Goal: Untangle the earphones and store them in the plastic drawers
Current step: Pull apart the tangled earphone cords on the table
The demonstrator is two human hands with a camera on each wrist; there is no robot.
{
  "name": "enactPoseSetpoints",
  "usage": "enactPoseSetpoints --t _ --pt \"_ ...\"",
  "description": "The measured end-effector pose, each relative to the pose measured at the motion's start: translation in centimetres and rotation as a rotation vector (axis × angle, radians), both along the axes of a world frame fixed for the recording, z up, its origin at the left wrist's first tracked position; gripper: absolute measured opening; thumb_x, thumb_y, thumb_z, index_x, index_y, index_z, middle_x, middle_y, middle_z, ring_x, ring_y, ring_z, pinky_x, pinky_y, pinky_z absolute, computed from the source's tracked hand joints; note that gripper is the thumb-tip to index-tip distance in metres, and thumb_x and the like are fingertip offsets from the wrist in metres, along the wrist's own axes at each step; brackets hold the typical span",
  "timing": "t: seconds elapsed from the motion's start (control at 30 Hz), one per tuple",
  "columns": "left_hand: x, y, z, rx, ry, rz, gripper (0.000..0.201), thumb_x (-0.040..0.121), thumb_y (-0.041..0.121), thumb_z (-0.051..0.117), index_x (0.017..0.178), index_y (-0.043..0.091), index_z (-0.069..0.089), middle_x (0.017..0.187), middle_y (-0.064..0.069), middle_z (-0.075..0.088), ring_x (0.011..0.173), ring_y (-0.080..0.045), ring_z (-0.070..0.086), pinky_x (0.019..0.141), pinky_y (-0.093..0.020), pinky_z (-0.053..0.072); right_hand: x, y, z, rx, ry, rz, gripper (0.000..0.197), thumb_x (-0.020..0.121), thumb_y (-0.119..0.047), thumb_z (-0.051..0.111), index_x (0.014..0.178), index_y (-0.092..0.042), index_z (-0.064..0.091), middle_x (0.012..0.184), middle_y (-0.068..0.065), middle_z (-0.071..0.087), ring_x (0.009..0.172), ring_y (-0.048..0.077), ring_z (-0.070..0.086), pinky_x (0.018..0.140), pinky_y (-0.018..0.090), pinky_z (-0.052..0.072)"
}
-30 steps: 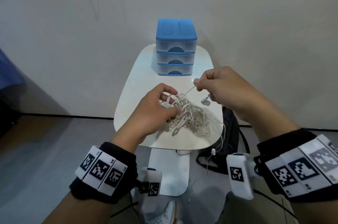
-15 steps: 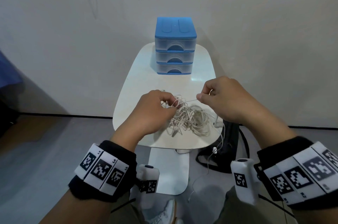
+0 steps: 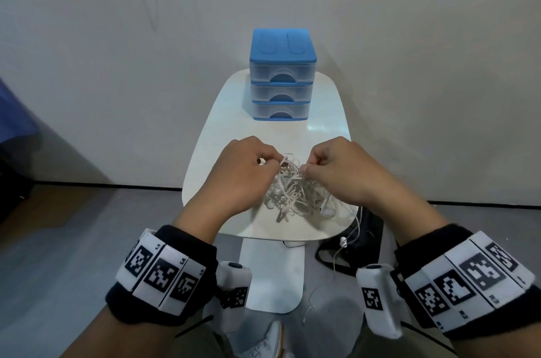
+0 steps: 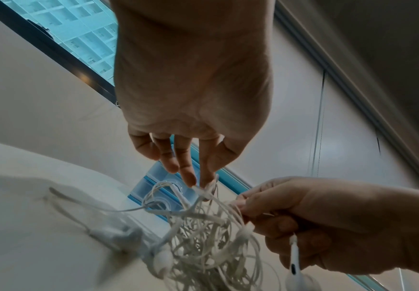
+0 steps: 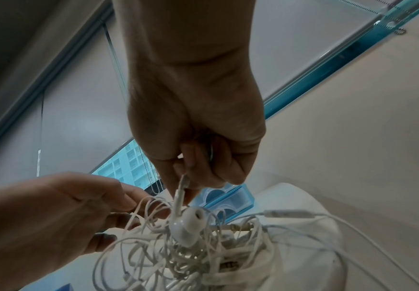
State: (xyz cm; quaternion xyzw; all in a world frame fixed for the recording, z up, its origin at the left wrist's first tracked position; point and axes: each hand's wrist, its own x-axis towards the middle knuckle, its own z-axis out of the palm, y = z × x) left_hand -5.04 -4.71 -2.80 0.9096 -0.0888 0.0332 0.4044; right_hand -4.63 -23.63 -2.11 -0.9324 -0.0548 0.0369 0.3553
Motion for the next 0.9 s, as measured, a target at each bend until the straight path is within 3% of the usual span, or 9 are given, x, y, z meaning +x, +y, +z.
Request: enactPoseSetpoints --t 0.13,0.33,0.43,0.5,0.57,0.67,0.73,0.8,0.9 --pt "0.1 0.0 -0.1 -0.001 0.011 -0.018 0.019 0.092 0.015 0.068 0.094 0.029 0.080 0.099 0.013 0.070 0.087 -0.005 0.061 0.069 -0.008 0.040 0.0 0.0 0.4 0.041 0.049 0.030 0.021 0.091 -0.024 0.073 0.074 -0.011 0.071 0.044 -0.013 0.051 0.042 0.002 0.044 0.053 0.021 0.038" --pt "-0.1 0.0 0.4 -0.066 0.039 -0.092 0.024 0.092 0.008 0.068 0.092 0.026 0.083 0.063 0.024 0.066 0.054 0.000 0.052 0.052 -0.008 0.036 0.3 0.6 0.2 0.028 0.011 0.036 0.022 0.095 -0.029 0.071 0.076 -0.017 0.070 0.059 -0.010 0.056 0.047 0.002 0.048 0.050 0.017 0.034" --pt "0.2 0.3 0.5 -0.018 0.006 -0.122 0.023 0.092 0.009 0.071 0.092 0.029 0.082 0.073 0.017 0.069 0.060 0.005 0.054 0.056 -0.007 0.036 0.2 0.8 0.0 0.046 0.029 0.020 0.019 0.095 -0.032 0.070 0.080 -0.019 0.067 0.066 -0.008 0.060 0.048 0.001 0.052 0.051 0.021 0.039" --pt "0.4 0.5 0.6 0.001 0.003 -0.131 0.020 0.092 0.011 0.073 0.091 0.029 0.082 0.072 0.018 0.069 0.062 0.004 0.055 0.060 -0.006 0.037 0.2 0.9 0.3 -0.034 -0.046 -0.011 0.015 0.092 -0.036 0.070 0.086 -0.024 0.066 0.077 -0.008 0.065 0.063 0.003 0.060 0.059 0.028 0.043" --pt "0.5 0.4 0.9 0.002 -0.018 -0.148 0.020 0.092 0.011 0.072 0.089 0.030 0.079 0.070 0.022 0.068 0.065 0.001 0.056 0.062 -0.008 0.039 0.2 1.0 0.8 -0.025 -0.146 -0.011 0.009 0.092 -0.036 0.068 0.091 -0.027 0.069 0.086 -0.009 0.067 0.074 0.003 0.059 0.066 0.029 0.043" --pt "0.8 0.3 1.3 -0.068 -0.073 -0.128 0.020 0.092 0.010 0.068 0.089 0.030 0.068 0.081 0.011 0.069 0.068 -0.010 0.057 0.065 -0.022 0.047 0.4 1.2 1.2 0.186 -0.091 0.111 0.014 0.097 -0.031 0.067 0.091 -0.021 0.075 0.086 -0.010 0.068 0.062 -0.004 0.054 0.060 0.014 0.038" --pt "1.1 0.3 1.6 -0.155 -0.135 -0.066 0.019 0.094 0.009 0.066 0.092 0.027 0.062 0.087 0.009 0.065 0.068 -0.011 0.055 0.066 -0.022 0.048 0.5 1.0 1.1 0.210 -0.057 0.135 0.016 0.097 -0.028 0.068 0.087 -0.017 0.075 0.086 -0.005 0.069 0.056 -0.004 0.052 0.055 0.010 0.035" --pt "1.0 0.2 1.9 -0.249 -0.190 -0.057 0.018 0.095 0.008 0.066 0.093 0.024 0.059 0.090 0.007 0.064 0.074 -0.016 0.056 0.069 -0.025 0.049 0.6 0.8 1.0 0.252 -0.056 0.147 0.016 0.096 -0.022 0.070 0.084 -0.012 0.073 0.084 -0.001 0.070 0.055 -0.002 0.051 0.057 0.012 0.035" --pt "0.7 -0.1 1.9 -0.419 -0.183 -0.142 0.016 0.095 0.006 0.068 0.095 0.018 0.059 0.091 0.000 0.066 0.086 -0.026 0.061 0.080 -0.031 0.052 0.7 0.9 1.3 0.349 -0.097 0.147 0.015 0.094 -0.019 0.073 0.081 -0.012 0.071 0.077 -0.005 0.066 0.059 0.003 0.049 0.065 0.019 0.040"
